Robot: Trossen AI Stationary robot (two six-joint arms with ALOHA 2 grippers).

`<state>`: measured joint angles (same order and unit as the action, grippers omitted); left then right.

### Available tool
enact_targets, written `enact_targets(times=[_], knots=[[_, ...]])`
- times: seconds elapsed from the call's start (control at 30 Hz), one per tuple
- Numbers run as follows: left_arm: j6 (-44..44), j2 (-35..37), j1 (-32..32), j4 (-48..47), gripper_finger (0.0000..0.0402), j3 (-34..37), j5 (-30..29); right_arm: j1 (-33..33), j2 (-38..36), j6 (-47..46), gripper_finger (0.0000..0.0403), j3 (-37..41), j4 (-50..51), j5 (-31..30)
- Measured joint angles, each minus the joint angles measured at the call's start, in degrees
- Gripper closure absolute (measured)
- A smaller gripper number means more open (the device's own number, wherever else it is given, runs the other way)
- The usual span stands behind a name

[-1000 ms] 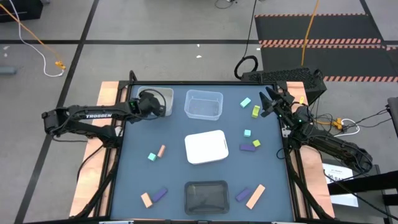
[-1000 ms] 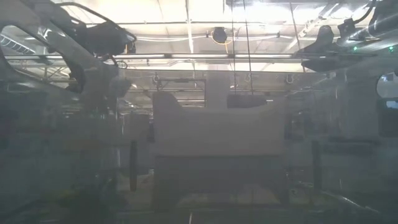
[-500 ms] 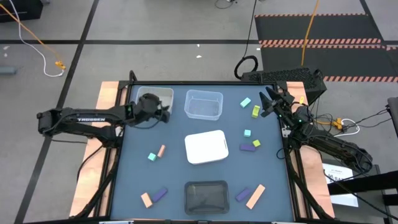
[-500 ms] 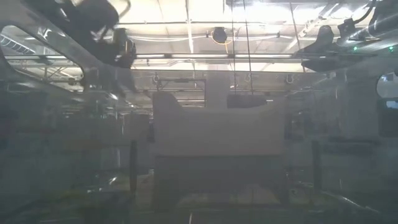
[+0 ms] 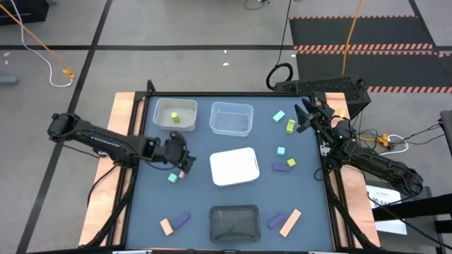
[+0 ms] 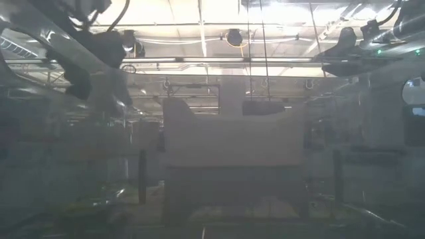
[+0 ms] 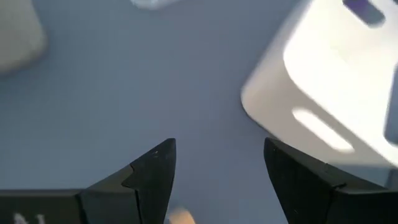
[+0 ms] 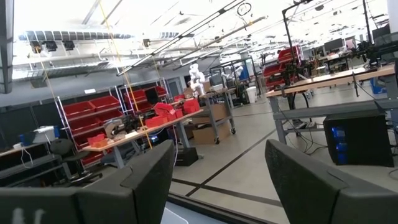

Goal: Sort & place blocks by color
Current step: Put the top brown block into the transparent bin

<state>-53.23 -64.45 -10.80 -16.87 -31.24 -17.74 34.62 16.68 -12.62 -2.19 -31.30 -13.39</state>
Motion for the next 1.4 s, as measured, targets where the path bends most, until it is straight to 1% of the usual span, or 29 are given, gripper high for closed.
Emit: enact_targets(times=[0.17, 0.33, 0.53, 0.77, 0.83, 0.9, 0.97, 1.1, 1.2, 1.4], knots=[[-7.69, -2.32, -7.00, -2.17, 0.0158, 0.00, -0.15, 0.01, -0.01, 0.01, 0.0156, 0.00, -0.12, 0.00], [-15.70, -4.66, -11.17, -4.62, 0.0158, 0.00, -2.01, 0.00, -0.01, 0.01, 0.0156, 0.00, -0.14, -0.01], [-21.26, -9.17, -13.06, -5.39, 0.0158, 0.00, -3.39, 0.00, -0.01, 0.01, 0.0156, 0.00, -0.14, 0.01], [-22.09, -16.15, -13.08, -1.26, 0.0160, 0.00, -3.35, -0.01, -0.01, 0.00, 0.0156, 0.01, -0.15, -0.01], [-22.07, -16.97, -13.08, -0.91, 0.0174, -0.02, -3.82, -0.01, -0.01, 0.02, 0.0156, 0.00, -0.15, -0.01], [-22.01, -17.04, -13.08, -1.21, 0.0202, -0.02, -3.98, -0.01, -0.01, 0.01, 0.0156, 0.00, -0.15, 0.00], [-22.01, -17.06, -12.99, -1.46, 0.0244, -0.02, -3.94, 0.01, -0.01, 0.01, 0.0156, 0.00, -0.15, -0.01], [-22.09, -16.89, -13.02, -0.56, 0.0342, -0.02, -3.20, 0.01, -0.01, 0.00, 0.0156, -0.01, -0.15, -0.01], [-21.52, -16.89, -13.03, 0.92, 0.0344, -0.02, -3.15, 0.00, -0.01, 0.00, 0.0156, 0.00, -0.15, 0.00], [-17.58, -16.56, -12.33, 5.98, 0.0344, -0.33, -4.02, -0.01, -0.01, 0.00, 0.0156, -0.01, -0.15, 0.01]])
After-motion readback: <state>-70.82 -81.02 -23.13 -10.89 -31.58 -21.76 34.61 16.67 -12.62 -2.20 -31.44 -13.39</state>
